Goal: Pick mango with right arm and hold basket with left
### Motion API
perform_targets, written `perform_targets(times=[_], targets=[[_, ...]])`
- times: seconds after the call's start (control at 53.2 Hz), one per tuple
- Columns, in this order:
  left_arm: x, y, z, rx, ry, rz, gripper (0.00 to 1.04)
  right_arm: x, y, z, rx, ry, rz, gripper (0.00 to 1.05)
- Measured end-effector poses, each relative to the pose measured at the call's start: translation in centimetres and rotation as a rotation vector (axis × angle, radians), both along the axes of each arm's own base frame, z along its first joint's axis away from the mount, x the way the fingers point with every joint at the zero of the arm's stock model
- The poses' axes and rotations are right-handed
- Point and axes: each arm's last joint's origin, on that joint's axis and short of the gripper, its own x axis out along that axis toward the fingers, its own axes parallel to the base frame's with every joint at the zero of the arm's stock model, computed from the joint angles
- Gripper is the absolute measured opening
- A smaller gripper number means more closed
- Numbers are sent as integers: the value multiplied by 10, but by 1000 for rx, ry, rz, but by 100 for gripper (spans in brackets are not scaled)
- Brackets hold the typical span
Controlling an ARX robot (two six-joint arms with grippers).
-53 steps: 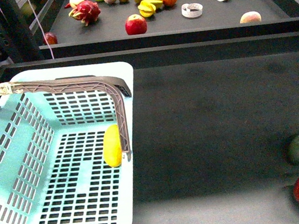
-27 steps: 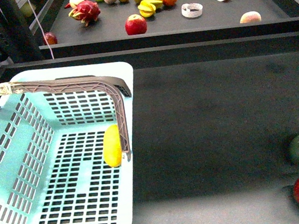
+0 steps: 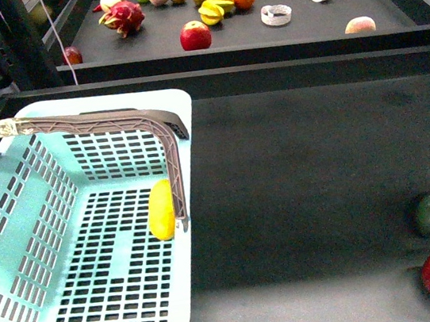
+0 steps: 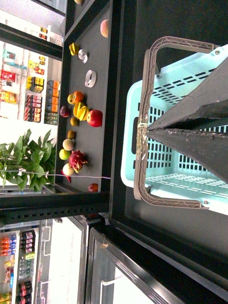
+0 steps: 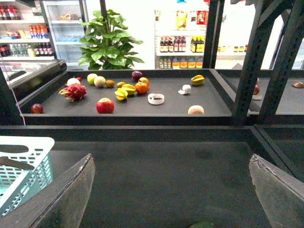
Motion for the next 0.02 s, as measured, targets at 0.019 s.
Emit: perform_targets(times=[0.019], targets=[[0, 0, 0, 0, 0, 0, 2, 0, 0, 0, 0, 0, 0, 97]])
